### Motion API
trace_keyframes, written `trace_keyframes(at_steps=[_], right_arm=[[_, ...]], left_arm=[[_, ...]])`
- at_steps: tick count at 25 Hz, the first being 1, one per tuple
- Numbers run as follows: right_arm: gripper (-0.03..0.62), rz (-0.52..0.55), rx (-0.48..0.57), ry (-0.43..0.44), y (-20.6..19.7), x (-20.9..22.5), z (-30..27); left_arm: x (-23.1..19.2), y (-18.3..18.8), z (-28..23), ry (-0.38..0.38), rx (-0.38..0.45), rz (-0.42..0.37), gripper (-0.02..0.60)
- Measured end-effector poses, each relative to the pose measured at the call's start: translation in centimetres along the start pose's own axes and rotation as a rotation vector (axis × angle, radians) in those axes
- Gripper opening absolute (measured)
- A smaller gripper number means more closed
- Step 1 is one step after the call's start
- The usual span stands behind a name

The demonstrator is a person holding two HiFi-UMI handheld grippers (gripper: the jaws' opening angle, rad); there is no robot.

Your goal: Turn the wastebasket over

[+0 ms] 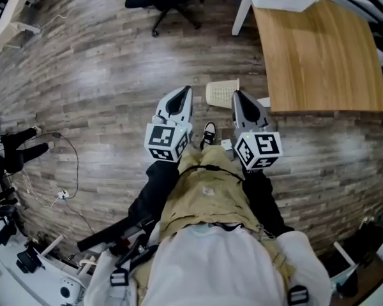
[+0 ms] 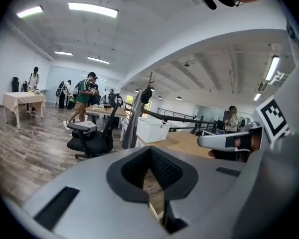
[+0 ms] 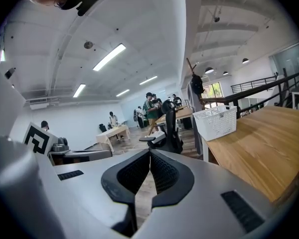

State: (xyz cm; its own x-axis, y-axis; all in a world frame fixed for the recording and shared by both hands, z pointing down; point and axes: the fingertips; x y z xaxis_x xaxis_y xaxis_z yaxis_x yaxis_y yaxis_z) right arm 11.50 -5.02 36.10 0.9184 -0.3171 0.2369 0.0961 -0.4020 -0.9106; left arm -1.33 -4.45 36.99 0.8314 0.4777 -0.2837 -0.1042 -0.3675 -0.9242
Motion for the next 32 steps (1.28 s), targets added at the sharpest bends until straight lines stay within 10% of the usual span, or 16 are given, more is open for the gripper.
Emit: trace_keyframes(at_steps=[7,21,32], right_arm=[[0.02,-0.014,-0.172,-0.033,-5.2,1.7,-5.0],[0.02,-0.122,-0.62,-0.089,-28.4,4.4,-10.2],[0.02,-0.132,-0.8,-0.121,-42.8,9.7,-11.4]], left_arm=[[-4.0,-3.8,-3.6,0.004,-0.108,0.06,0.002],[-8.5,-24.4,-6.1,-0.002,-0.439,0.285,0.002],[-10.8,-35.1,-6.3,-0.022,-0.513,0.325,0.002]])
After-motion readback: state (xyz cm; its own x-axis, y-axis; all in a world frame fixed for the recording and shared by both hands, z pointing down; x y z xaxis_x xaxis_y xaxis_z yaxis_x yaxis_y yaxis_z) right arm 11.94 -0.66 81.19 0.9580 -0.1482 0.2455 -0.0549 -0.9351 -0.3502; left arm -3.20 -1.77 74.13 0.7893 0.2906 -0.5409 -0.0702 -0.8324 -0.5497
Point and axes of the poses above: the fingertips, and each gripper's own axes: z backward along the fingers, x to its right, y out of its top, and after that the axes turned 11 degrees about -y, right-handed
